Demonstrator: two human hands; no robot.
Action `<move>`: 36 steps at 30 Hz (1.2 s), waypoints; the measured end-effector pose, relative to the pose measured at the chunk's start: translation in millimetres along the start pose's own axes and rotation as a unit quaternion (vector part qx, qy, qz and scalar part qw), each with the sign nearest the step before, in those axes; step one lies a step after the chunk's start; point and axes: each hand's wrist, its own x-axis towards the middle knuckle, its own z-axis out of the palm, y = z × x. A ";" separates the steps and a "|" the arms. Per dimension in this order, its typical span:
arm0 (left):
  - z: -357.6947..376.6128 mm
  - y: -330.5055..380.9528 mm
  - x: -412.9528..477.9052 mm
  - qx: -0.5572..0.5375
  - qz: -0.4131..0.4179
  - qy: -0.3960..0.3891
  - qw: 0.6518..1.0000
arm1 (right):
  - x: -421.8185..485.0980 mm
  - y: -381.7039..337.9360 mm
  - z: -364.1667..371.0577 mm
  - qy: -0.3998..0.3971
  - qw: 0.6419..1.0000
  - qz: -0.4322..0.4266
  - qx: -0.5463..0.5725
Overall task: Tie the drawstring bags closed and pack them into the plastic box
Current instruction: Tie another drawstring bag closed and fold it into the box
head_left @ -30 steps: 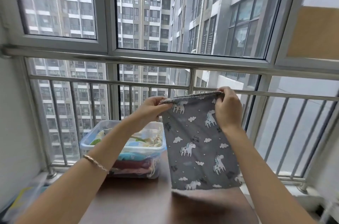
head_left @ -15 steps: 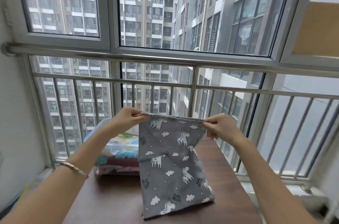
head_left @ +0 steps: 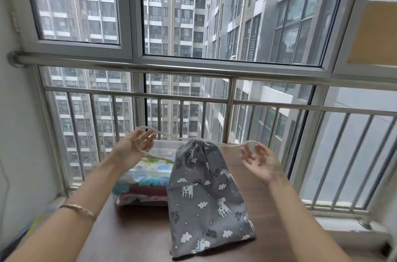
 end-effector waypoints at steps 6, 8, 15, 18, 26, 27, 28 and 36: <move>50.1 -21.4 6.1 -0.027 -0.005 -0.093 0.995 | 12.2 46.8 55.1 -0.082 0.992 0.037 0.089; 61.0 -28.5 9.5 0.015 -0.012 -0.102 0.995 | 14.4 54.1 71.5 -0.099 0.993 0.047 0.043; 79.3 -26.6 7.4 0.101 -0.041 -0.033 0.994 | 23.9 53.0 79.0 -0.064 0.990 0.035 -0.122; 75.5 -20.2 5.2 0.051 -0.064 0.004 0.997 | 24.6 37.8 72.3 0.015 0.973 0.047 -0.225; 122.9 -16.7 -13.2 0.297 -0.001 -0.190 0.936 | 2.9 24.6 113.5 -0.055 0.703 0.018 -0.709; 131.8 -14.4 -11.2 0.329 0.018 -0.208 0.921 | -2.2 26.3 121.3 -0.083 0.679 0.020 -0.730; 140.6 -13.3 -9.1 0.345 0.031 -0.218 0.913 | -7.1 27.9 128.2 -0.105 0.665 0.022 -0.739; 162.6 -33.2 15.7 0.380 -0.143 -0.141 0.903 | -24.9 38.0 136.6 -0.216 0.802 0.069 -0.553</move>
